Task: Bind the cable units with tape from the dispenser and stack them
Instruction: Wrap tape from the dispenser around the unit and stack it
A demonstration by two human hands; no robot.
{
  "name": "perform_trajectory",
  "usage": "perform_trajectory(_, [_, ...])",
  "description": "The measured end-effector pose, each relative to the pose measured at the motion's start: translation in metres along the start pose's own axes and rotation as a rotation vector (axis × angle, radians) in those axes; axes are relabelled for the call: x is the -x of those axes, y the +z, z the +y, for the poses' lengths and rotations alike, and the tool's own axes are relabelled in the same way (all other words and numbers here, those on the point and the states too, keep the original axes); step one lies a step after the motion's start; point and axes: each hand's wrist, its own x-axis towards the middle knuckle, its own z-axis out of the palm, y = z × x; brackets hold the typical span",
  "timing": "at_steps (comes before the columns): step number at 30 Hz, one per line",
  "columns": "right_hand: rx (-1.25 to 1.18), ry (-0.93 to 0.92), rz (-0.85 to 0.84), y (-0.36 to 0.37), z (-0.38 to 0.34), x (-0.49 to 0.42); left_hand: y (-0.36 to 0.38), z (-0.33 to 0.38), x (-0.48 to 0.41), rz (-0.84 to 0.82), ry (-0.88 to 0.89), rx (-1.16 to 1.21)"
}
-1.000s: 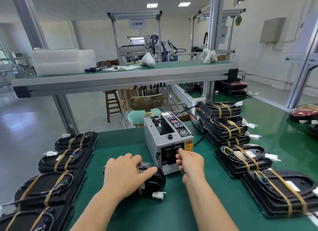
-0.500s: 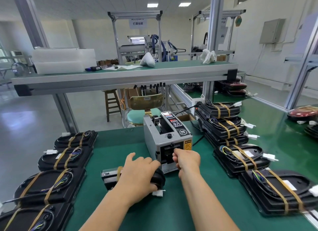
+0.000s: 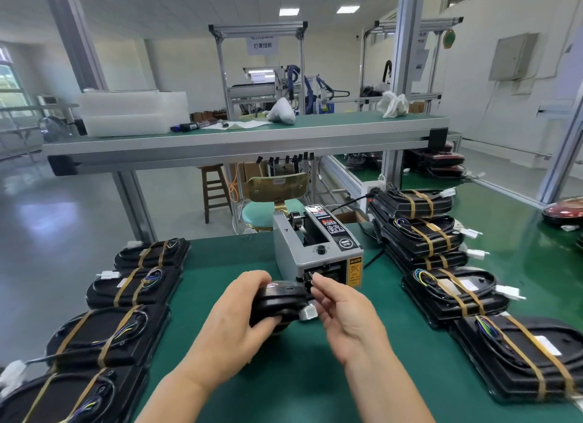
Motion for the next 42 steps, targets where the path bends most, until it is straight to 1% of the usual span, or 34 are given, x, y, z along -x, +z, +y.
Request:
perform_trajectory(3, [0.005,-0.017,-0.04,0.009,0.001,0.012,0.01,-0.003,0.003,0.071,0.001,0.096])
perform_trajectory(5, [-0.019,-0.016,-0.04,0.013,0.002,0.017,0.014,-0.005,0.004,0.102,0.003,0.114])
perform_trajectory(9, [-0.035,-0.014,-0.029,0.02,0.005,0.024,0.015,-0.007,0.003,0.124,0.003,0.121])
perform_trajectory(14, [-0.015,-0.016,-0.085,0.029,0.012,0.03,0.015,-0.007,0.004,0.136,-0.016,0.14])
perform_trajectory(20, [0.032,-0.093,-0.055,0.031,0.018,0.027,0.015,-0.009,0.005,0.154,-0.003,0.144])
perform_trajectory(30, [0.017,-0.158,-0.016,0.037,0.022,0.028,0.017,-0.01,0.005,0.175,0.028,0.131])
perform_trajectory(35, [-0.04,-0.141,0.009,0.042,0.018,0.035,0.018,-0.011,0.004,0.182,0.025,0.124])
perform_trajectory(42, [-0.095,-0.167,0.014,0.05,0.02,0.038,0.022,-0.013,0.006,0.19,0.02,0.107])
